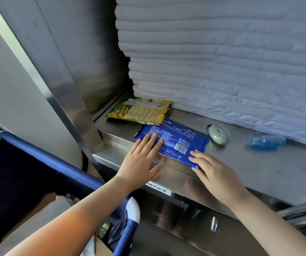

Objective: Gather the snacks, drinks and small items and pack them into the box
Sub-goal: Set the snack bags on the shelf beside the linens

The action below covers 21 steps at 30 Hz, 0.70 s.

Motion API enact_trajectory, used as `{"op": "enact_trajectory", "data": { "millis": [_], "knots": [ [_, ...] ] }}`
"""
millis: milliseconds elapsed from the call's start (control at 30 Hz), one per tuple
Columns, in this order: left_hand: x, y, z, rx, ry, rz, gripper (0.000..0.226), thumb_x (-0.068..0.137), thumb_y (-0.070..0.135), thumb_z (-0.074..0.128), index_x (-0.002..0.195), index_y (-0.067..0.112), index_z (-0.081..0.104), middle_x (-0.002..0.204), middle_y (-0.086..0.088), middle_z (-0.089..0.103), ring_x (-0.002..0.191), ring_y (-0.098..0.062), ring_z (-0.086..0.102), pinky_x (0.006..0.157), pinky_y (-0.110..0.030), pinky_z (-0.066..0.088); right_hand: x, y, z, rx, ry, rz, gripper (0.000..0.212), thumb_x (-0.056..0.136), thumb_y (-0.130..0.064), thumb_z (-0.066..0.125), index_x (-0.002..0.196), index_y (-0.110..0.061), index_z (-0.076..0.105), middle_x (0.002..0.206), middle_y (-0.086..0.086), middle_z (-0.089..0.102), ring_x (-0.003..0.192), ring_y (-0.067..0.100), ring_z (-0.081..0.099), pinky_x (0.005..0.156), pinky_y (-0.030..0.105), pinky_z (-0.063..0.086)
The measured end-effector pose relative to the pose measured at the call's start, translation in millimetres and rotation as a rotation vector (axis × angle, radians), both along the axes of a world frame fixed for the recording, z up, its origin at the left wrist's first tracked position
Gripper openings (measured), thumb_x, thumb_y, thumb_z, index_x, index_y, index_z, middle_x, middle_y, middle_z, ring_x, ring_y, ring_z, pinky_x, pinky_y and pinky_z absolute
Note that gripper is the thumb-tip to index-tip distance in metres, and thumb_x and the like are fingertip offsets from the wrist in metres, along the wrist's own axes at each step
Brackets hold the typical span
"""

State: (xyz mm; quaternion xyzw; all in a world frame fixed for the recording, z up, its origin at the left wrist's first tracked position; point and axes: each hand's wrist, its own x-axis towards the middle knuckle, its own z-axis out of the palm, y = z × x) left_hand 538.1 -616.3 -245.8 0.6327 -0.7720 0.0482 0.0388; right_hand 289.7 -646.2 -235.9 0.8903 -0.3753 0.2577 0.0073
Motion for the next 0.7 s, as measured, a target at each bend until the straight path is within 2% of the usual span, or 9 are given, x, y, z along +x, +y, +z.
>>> {"op": "enact_trajectory", "data": {
  "millis": [100,167,267,333,433,533,633,700],
  "knots": [
    [-0.4,1.4,1.5,0.017,0.005,0.005,0.073,0.087,0.066,0.004,0.145,0.028,-0.019,0.155,0.004,-0.020,0.139,-0.013,-0.026,0.113,-0.031,-0.016,-3.8,-0.5,-4.3,-0.019,-0.073,0.008,0.017,0.075,-0.011,0.074,0.092,-0.012,0.073,0.107,-0.002,0.070,0.104,0.009,0.064,0.085,0.013,0.043],
    [-1.4,3.2,2.9,0.028,0.019,0.005,0.074,0.086,0.067,0.000,0.145,0.028,-0.020,0.154,0.005,-0.021,0.139,-0.012,-0.027,0.113,-0.030,-0.017,-6.5,0.7,-6.2,-0.030,-0.088,0.011,0.016,0.074,-0.008,0.076,0.089,-0.011,0.074,0.105,-0.001,0.071,0.103,0.010,0.065,0.089,0.013,0.041],
    [-6.7,7.4,3.5,0.033,0.006,0.004,0.074,0.086,0.067,-0.001,0.143,0.026,-0.024,0.152,0.004,-0.025,0.138,-0.013,-0.028,0.112,-0.030,-0.018,-11.2,6.0,-6.3,-0.031,-0.096,0.017,0.019,0.070,-0.005,0.078,0.088,-0.009,0.075,0.104,0.001,0.072,0.101,0.012,0.066,0.086,0.017,0.047],
    [-13.2,9.4,2.3,0.024,-0.019,-0.004,0.073,0.091,0.063,0.006,0.142,0.023,-0.026,0.151,0.003,-0.028,0.137,-0.014,-0.030,0.111,-0.031,-0.020,-14.8,10.0,-6.2,-0.036,-0.087,0.025,0.020,0.071,-0.006,0.077,0.090,-0.009,0.075,0.105,0.002,0.071,0.102,0.012,0.066,0.084,0.021,0.051],
    [-28.1,9.1,1.5,-0.005,-0.024,-0.049,0.072,0.094,0.060,0.013,0.142,0.023,-0.026,0.150,0.004,-0.028,0.135,-0.013,-0.033,0.108,-0.031,-0.024,-20.4,14.0,-5.4,-0.057,-0.059,0.046,0.019,0.079,-0.010,0.067,0.097,-0.009,0.074,0.108,0.002,0.070,0.105,0.014,0.064,0.088,0.024,0.050],
    [-46.1,6.8,1.7,-0.023,-0.014,-0.119,0.068,0.096,0.057,0.017,0.144,0.025,-0.021,0.151,0.005,-0.024,0.135,-0.012,-0.033,0.107,-0.031,-0.025,-26.1,11.9,-0.4,-0.053,-0.097,-0.029,0.019,0.084,-0.010,0.061,0.099,-0.010,0.072,0.110,0.002,0.068,0.103,0.016,0.063,0.087,0.026,0.051],
    [-60.2,7.2,0.6,-0.032,-0.022,-0.139,0.066,0.098,0.052,0.024,0.145,0.027,-0.016,0.153,0.004,-0.019,0.139,-0.018,-0.025,0.107,-0.035,-0.023,-29.2,6.8,2.5,-0.047,-0.108,-0.076,0.019,0.077,-0.001,0.073,0.093,-0.010,0.074,0.103,0.001,0.070,0.094,0.017,0.065,0.081,0.024,0.049],
    [-65.3,8.4,0.6,-0.035,-0.055,-0.133,0.066,0.098,0.046,0.032,0.149,0.026,-0.005,0.157,0.000,-0.007,0.144,-0.025,-0.012,0.108,-0.039,-0.017,-28.1,4.3,2.8,-0.031,-0.085,-0.064,0.023,0.072,0.002,0.077,0.091,-0.011,0.074,0.101,0.001,0.071,0.090,0.018,0.065,0.076,0.025,0.052]
  ]
}}
